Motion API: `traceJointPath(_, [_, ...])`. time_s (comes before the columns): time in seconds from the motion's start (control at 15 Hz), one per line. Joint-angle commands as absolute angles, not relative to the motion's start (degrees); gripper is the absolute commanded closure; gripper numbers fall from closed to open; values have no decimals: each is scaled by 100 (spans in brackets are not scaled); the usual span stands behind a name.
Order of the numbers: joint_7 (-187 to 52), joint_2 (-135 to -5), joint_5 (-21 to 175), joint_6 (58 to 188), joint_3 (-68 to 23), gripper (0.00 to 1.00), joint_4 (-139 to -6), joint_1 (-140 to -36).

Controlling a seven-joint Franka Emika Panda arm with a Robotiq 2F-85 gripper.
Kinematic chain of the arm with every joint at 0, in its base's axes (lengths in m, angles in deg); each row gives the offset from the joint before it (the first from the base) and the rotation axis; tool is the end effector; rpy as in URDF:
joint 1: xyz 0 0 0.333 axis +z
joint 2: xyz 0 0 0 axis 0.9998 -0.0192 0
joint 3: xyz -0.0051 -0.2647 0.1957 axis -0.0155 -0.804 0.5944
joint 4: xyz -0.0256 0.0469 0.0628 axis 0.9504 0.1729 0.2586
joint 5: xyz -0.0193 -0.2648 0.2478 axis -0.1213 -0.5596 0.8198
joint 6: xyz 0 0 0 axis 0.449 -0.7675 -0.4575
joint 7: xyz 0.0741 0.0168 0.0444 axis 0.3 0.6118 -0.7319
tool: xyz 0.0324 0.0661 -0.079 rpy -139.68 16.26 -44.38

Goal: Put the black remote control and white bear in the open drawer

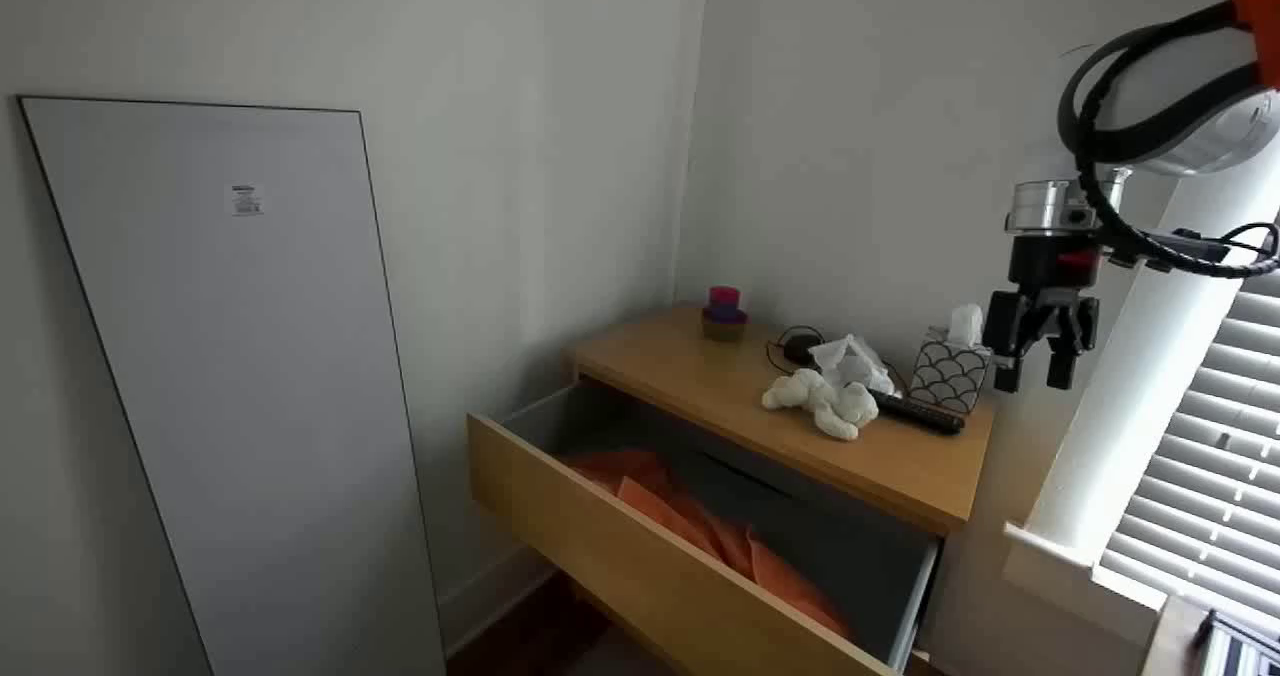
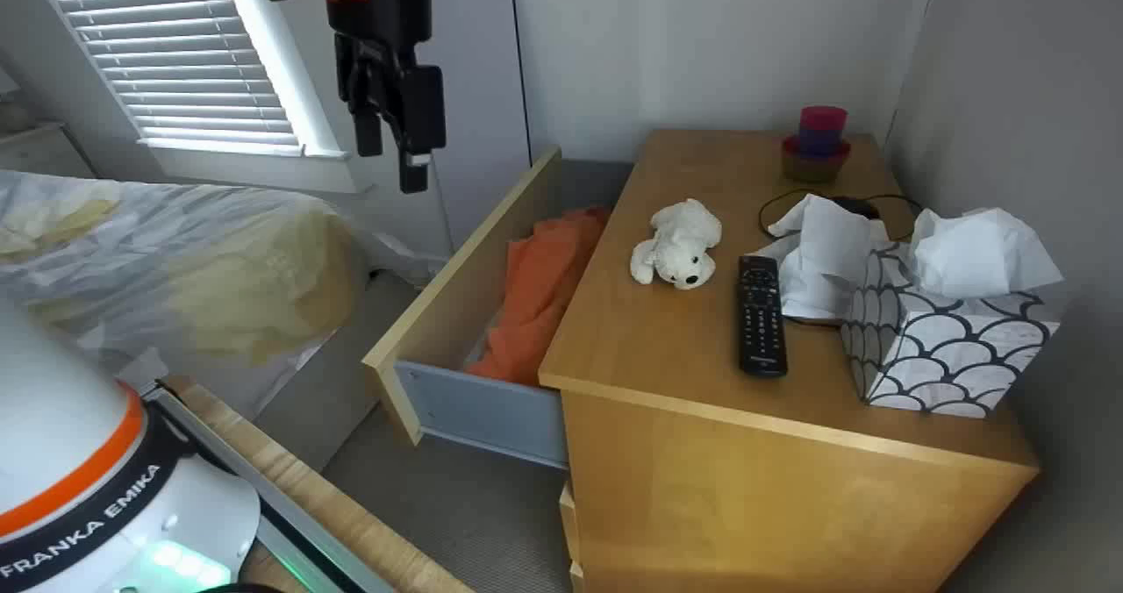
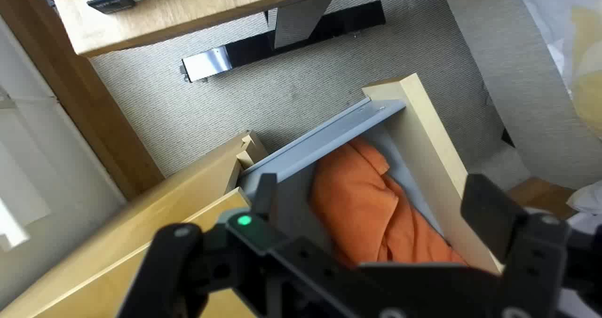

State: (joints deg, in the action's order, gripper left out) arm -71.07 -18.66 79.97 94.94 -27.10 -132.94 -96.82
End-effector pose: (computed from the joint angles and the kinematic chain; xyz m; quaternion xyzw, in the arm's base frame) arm 0.2837 -0.0832 0.4310 -0.9850 0.1327 0.0960 0.0539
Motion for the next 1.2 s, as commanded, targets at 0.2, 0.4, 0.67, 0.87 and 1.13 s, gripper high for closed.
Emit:
traceJointPath(0.2, [-7130, -1872, 8020, 9475, -2667, 0, -13281, -9728])
traceJointPath(0.4, [-7130, -1872, 8020, 9475, -2667, 0, -13282, -9728])
traceJointPath(0.67, [-7162, -1955, 7992, 9469, -2682, 0, -13210, -9733])
traceJointPath(0.87, [-7710, -2520, 7589, 9449, -2784, 0, -12654, -9714])
traceJointPath(1.13, [-9004, -3525, 7085, 9357, -3062, 0, -11659, -9650])
